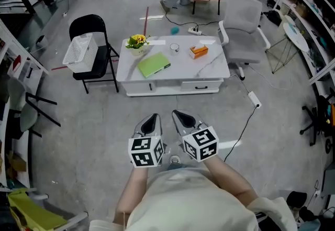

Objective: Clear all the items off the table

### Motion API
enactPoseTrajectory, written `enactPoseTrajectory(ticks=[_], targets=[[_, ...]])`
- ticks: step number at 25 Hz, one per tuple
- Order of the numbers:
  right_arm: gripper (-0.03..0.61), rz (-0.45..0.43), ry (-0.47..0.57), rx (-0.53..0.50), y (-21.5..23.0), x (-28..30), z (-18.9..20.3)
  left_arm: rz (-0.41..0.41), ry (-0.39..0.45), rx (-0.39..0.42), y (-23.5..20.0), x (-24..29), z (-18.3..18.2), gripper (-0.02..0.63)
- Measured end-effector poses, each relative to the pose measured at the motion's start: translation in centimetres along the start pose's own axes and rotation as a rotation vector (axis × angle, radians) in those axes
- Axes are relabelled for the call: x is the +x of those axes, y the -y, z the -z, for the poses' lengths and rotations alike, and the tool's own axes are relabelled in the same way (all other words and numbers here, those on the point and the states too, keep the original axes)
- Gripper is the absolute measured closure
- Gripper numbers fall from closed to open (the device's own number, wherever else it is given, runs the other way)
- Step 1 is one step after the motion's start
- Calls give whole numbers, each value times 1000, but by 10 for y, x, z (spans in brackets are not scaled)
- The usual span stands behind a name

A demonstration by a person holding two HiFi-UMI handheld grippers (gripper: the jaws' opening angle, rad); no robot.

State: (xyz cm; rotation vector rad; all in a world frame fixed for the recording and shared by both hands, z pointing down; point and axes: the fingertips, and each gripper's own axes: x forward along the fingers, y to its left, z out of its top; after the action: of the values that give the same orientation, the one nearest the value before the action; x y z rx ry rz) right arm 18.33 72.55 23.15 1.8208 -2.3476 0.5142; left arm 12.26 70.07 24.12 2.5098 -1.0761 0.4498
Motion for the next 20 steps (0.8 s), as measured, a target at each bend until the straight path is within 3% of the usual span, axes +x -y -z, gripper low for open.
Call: enactPoseTrajectory(ticks=[20], targets=[[581,-26,-2,-11,35,36,-18,-7,14,-7,-3,45,-26,604]])
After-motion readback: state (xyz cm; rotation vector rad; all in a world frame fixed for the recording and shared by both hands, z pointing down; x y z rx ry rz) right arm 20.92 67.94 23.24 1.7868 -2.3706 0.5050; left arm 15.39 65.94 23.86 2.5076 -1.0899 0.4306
